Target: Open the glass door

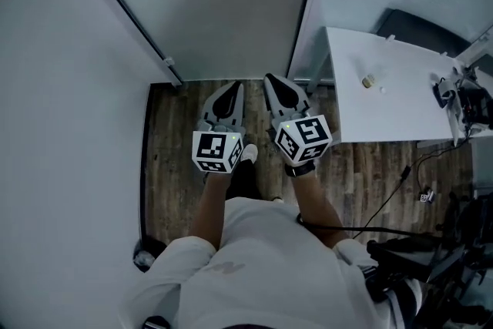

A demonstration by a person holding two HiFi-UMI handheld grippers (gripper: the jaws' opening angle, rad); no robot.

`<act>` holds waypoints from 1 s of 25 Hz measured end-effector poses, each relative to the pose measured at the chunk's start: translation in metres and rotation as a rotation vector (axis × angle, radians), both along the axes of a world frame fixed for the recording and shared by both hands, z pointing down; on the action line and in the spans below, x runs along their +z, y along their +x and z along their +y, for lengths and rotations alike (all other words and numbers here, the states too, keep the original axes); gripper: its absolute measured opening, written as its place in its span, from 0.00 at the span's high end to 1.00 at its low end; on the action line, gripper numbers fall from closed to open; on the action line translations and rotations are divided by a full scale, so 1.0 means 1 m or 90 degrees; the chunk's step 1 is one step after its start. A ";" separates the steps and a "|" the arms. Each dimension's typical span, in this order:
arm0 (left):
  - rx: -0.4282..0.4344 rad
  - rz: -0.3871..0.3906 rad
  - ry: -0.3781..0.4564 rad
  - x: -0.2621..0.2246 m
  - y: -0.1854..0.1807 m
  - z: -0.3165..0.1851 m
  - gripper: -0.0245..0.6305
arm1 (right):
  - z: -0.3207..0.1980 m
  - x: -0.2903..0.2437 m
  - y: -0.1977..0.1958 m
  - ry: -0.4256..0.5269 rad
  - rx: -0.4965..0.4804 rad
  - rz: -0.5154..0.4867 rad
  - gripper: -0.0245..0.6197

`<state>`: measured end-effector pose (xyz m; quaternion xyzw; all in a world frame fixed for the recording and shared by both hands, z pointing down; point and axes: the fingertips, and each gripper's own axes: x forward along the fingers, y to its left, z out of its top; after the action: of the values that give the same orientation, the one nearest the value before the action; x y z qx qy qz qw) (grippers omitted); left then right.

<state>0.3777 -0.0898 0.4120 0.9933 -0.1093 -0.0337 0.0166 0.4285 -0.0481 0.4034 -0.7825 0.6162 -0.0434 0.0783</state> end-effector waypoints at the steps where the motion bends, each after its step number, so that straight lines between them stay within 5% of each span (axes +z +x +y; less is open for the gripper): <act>1: 0.014 0.013 -0.002 -0.005 0.016 -0.015 0.96 | -0.013 0.004 0.015 -0.004 0.013 -0.005 0.96; 9: 0.127 -0.013 0.081 -0.040 0.149 -0.109 0.96 | -0.091 -0.047 0.134 -0.006 0.140 0.066 0.96; 13: 0.157 -0.046 0.049 -0.012 0.195 -0.128 0.96 | -0.101 -0.012 0.165 -0.049 0.168 0.008 0.96; 17: 0.180 -0.071 0.089 -0.005 0.239 -0.131 0.96 | -0.114 -0.016 0.195 -0.025 0.149 -0.007 0.96; 25: 0.193 -0.212 0.160 0.043 0.331 -0.174 0.96 | -0.105 -0.010 0.273 -0.035 0.178 -0.019 0.96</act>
<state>0.7091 -0.2638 0.4549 0.9845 0.0444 0.1197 -0.1206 0.7016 -0.1529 0.3933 -0.8619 0.4985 -0.0605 0.0710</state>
